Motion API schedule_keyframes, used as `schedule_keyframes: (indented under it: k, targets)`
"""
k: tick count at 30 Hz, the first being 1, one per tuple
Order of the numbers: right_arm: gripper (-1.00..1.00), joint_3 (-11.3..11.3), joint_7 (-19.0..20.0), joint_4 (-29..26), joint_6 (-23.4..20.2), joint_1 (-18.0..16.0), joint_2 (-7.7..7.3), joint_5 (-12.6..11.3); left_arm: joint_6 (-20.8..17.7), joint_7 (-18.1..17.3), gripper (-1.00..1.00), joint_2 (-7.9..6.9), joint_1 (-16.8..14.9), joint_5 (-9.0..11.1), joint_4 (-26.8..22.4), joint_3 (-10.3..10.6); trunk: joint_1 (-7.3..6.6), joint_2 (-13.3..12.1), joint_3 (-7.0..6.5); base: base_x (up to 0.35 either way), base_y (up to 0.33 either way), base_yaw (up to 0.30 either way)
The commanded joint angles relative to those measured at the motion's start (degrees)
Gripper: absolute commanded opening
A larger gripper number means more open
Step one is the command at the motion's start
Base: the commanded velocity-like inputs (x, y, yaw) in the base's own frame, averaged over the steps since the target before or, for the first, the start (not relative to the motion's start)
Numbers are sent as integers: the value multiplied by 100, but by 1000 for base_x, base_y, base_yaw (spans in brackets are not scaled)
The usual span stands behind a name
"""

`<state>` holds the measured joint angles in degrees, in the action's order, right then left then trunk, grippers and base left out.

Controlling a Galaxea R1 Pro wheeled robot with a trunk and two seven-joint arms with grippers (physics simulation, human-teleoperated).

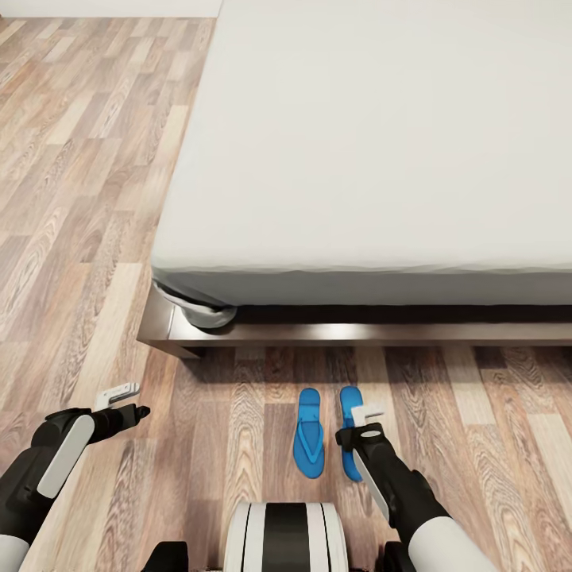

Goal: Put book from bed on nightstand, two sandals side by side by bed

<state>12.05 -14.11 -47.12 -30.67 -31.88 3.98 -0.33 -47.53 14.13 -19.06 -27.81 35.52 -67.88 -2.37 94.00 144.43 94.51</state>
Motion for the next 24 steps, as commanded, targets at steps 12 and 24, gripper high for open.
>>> schedule_keyframes:
  k: [12,24]
  targets:
    - [-100,-26,-30,-8,205,-4,-6,-27,-19,46,100,-1,-1,60,-6,-1,7,6,70,0,0,0]
    - [-100,-30,-30,-1,317,-3,-2,-37,-19,48,100,-1,-1,62,-6,-4,7,6,70,0,0,0]
